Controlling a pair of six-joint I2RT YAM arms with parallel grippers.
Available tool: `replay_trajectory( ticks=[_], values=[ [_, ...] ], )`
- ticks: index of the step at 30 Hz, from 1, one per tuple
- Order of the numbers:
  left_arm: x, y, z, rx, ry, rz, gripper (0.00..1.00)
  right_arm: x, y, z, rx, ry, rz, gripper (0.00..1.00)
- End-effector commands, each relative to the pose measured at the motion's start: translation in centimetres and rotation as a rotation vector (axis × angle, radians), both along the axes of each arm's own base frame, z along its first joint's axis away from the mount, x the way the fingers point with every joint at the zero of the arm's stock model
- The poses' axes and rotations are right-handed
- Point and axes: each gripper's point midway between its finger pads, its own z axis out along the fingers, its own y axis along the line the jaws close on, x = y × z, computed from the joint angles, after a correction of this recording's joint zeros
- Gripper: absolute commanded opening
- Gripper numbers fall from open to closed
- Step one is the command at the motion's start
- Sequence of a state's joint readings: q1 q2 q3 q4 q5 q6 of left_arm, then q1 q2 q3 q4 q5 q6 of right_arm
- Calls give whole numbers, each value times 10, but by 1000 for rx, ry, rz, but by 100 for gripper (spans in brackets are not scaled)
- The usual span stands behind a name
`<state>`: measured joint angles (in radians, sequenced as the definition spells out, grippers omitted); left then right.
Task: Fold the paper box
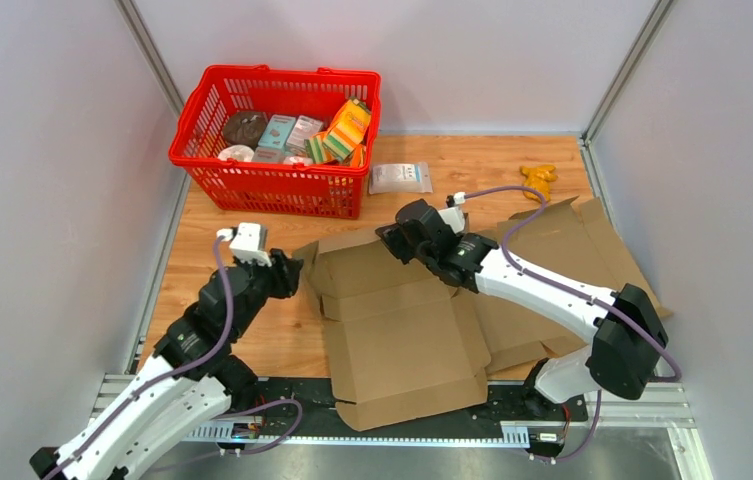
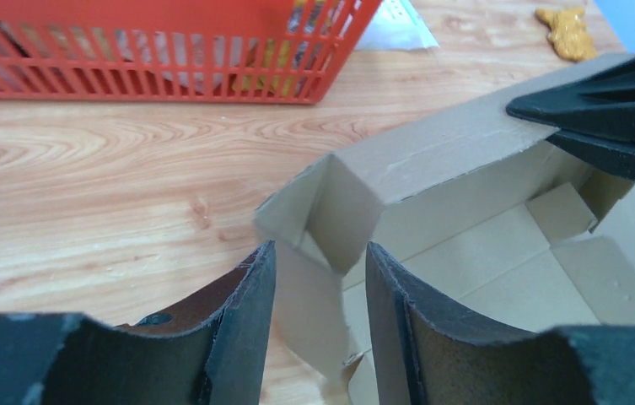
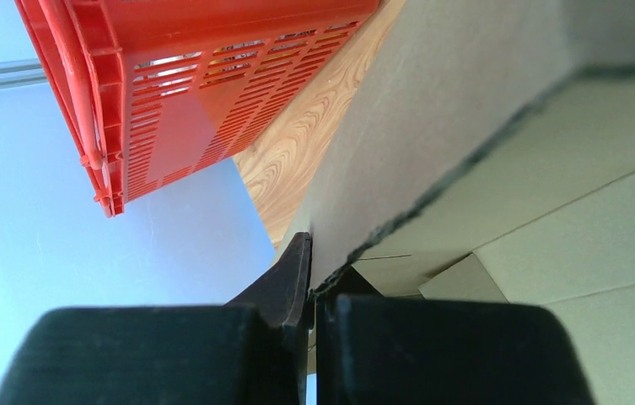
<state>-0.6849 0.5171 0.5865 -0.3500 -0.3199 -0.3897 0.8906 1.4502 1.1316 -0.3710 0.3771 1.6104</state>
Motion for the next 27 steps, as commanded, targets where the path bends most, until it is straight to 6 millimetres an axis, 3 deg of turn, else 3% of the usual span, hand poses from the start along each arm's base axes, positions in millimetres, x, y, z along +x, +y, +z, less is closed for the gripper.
replay_trajectory(
  ticks=[1, 6, 10, 15, 17, 18, 22, 27],
  values=[
    [-15, 30, 0, -30, 22, 108, 52, 3, -19, 0, -34, -55, 23, 1],
    [-21, 51, -13, -50, 43, 210, 56, 12, -17, 14, 20, -87, 57, 6],
    [-16, 39, -27, -72, 106, 183, 57, 14, -17, 26, 46, -115, 92, 6],
    [2, 30, -58, -27, 172, 182, 59, 24, -16, 33, 109, -150, 138, 2],
    [11, 19, -57, -52, 142, 134, 61, 25, -13, 37, 125, -164, 164, 0],
    [13, 20, -65, -47, 144, 126, 69, 27, -14, 38, 135, -166, 169, 0],
    [23, -15, -54, -66, 92, -71, 73, 27, -7, 39, 164, -171, 212, 0],
    [36, -36, -39, -39, 40, -176, 70, 23, 3, 39, 224, -163, 249, 0]
  ],
)
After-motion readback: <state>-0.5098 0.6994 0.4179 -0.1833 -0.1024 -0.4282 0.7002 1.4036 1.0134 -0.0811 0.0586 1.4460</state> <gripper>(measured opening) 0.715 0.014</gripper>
